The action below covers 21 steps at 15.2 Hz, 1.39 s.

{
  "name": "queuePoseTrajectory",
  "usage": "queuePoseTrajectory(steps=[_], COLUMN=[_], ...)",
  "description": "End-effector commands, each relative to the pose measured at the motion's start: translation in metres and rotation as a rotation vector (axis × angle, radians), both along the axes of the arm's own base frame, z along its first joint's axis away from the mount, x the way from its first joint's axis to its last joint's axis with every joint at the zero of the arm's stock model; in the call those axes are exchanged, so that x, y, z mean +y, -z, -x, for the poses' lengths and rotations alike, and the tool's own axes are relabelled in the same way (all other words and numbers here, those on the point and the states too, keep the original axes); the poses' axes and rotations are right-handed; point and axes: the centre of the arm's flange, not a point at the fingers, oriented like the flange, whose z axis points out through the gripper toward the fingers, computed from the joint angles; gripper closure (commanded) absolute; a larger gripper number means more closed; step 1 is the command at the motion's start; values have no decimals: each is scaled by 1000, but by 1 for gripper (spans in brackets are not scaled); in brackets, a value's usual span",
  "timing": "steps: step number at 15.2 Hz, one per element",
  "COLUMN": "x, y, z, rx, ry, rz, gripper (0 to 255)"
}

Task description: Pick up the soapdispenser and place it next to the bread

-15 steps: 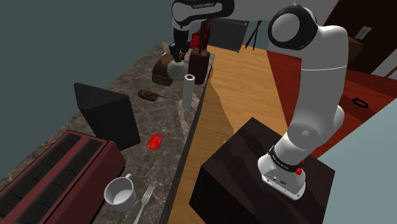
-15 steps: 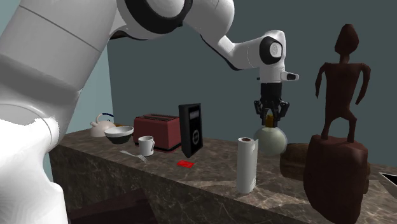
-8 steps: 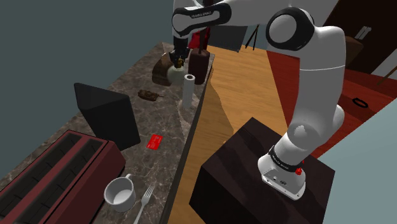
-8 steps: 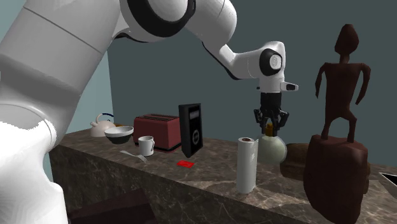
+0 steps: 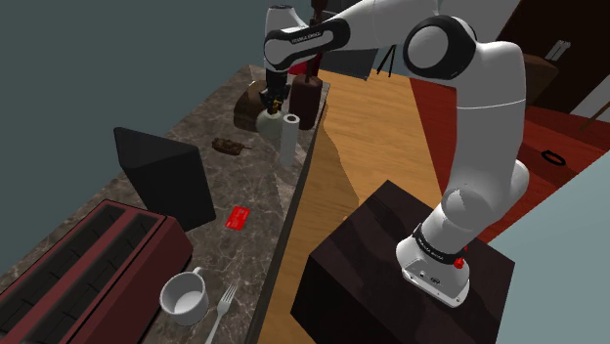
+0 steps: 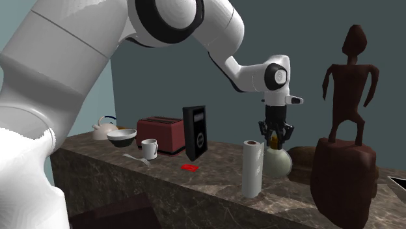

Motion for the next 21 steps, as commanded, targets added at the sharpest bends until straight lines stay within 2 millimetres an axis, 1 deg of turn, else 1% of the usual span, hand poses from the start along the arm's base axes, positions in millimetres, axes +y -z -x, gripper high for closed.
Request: queuePoseTrajectory(steps=[1,6,14,15,20,21], x=[-1,-1,-1,-1,-1,-1], y=[11,40,40,40,40,27], z=[0,0,0,0,0,0], rx=[-1,-1,-1,-1,-1,-1], ry=[0,0,0,0,0,0], rz=[0,0,0,0,0,0], gripper=[255,255,255,0,0,0])
